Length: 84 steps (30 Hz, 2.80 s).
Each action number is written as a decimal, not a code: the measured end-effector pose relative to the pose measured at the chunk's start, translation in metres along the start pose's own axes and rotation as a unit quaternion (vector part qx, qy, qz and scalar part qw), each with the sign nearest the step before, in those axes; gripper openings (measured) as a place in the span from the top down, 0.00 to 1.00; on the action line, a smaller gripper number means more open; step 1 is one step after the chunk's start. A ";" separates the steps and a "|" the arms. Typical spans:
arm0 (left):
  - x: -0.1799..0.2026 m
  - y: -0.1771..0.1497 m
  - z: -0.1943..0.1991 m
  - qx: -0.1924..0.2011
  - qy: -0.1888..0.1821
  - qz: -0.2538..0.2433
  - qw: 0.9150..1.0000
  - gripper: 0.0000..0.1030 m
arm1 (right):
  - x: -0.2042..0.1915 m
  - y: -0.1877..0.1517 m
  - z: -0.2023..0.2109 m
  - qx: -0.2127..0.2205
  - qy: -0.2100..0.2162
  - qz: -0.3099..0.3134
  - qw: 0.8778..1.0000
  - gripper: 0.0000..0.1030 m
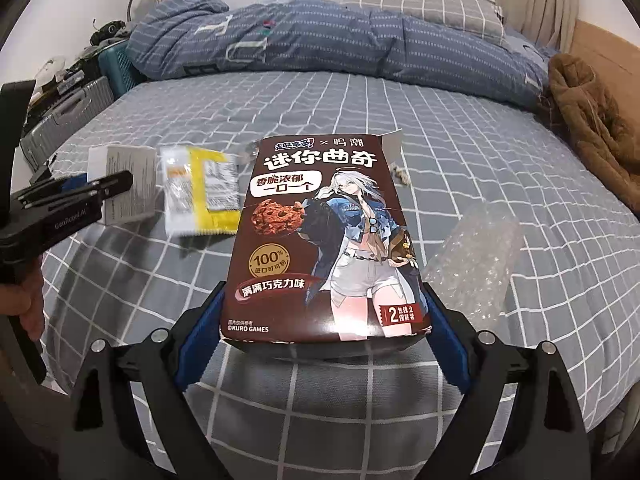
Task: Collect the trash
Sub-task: 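Grasp the white box with the left tool while the right tool grasps the brown snack box, then carry the white box and brown snack box down over the trash bin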
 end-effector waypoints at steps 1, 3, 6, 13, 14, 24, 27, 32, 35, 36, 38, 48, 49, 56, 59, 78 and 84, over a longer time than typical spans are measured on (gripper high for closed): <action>0.000 0.000 0.001 -0.002 -0.001 0.003 1.000 0.63 | 0.000 0.001 0.002 0.002 0.000 -0.001 1.000 0.16; -0.001 -0.002 0.008 -0.002 0.003 0.009 1.000 0.63 | 0.000 0.001 0.007 0.007 0.001 -0.002 1.000 0.16; -0.002 -0.004 0.020 0.004 0.002 0.019 1.000 0.63 | 0.000 0.002 0.014 0.015 0.003 -0.003 1.000 0.16; 0.003 -0.013 0.044 0.014 -0.002 0.027 1.000 0.63 | -0.001 0.001 0.032 0.034 0.001 -0.001 0.999 0.16; 0.003 -0.014 0.047 0.013 -0.002 0.030 0.999 0.63 | -0.001 0.001 0.034 0.036 0.002 -0.002 0.999 0.16; 0.009 -0.032 0.074 0.013 -0.013 0.054 0.998 0.63 | 0.002 -0.009 0.059 0.057 0.002 -0.012 0.998 0.16; 0.014 -0.038 0.080 0.011 -0.014 0.055 0.998 0.63 | 0.002 -0.016 0.066 0.061 0.001 -0.016 0.998 0.16; 0.021 -0.051 0.090 0.006 -0.018 0.056 0.998 0.63 | 0.002 -0.026 0.079 0.067 -0.005 -0.014 0.998 0.16; 0.024 -0.060 0.096 0.003 -0.021 0.058 0.998 0.63 | 0.002 -0.032 0.087 0.070 -0.005 -0.016 0.997 0.16; 0.025 -0.063 0.098 0.003 -0.022 0.058 0.998 0.63 | 0.001 -0.035 0.090 0.070 -0.004 -0.017 0.997 0.16; 0.027 -0.070 0.103 0.000 -0.026 0.060 0.998 0.63 | 0.000 -0.038 0.095 0.072 -0.004 -0.018 0.997 0.16; 0.035 -0.101 0.129 -0.005 -0.037 0.060 0.997 0.63 | -0.002 -0.055 0.120 0.082 0.003 -0.025 0.996 0.16; 0.036 -0.103 0.131 -0.005 -0.038 0.060 0.997 0.63 | -0.001 -0.056 0.122 0.083 0.005 -0.025 0.996 0.16; 0.041 -0.125 0.147 -0.006 -0.046 0.062 0.997 0.63 | -0.001 -0.070 0.134 0.081 0.014 -0.024 0.996 0.16; 0.042 -0.135 0.152 -0.010 -0.049 0.064 0.997 0.63 | -0.002 -0.078 0.136 0.078 0.016 -0.022 0.997 0.16; 0.046 -0.189 0.171 -0.033 -0.054 0.067 0.996 0.63 | -0.025 -0.144 0.151 0.047 0.019 -0.004 0.999 0.16; 0.051 -0.206 0.174 -0.043 -0.053 0.063 0.996 0.63 | -0.031 -0.170 0.151 0.028 0.027 -0.003 0.999 0.16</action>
Point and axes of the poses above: each gripper's, at about its wrist camera, not at the fingertips, and z roughly against the way its jaws point, x to its right, y to its top, the point moved 3 cm from there along -z, roughly the way its jaws point, and after that the axes turned 7 degrees about -x, right-handed, at the moved point
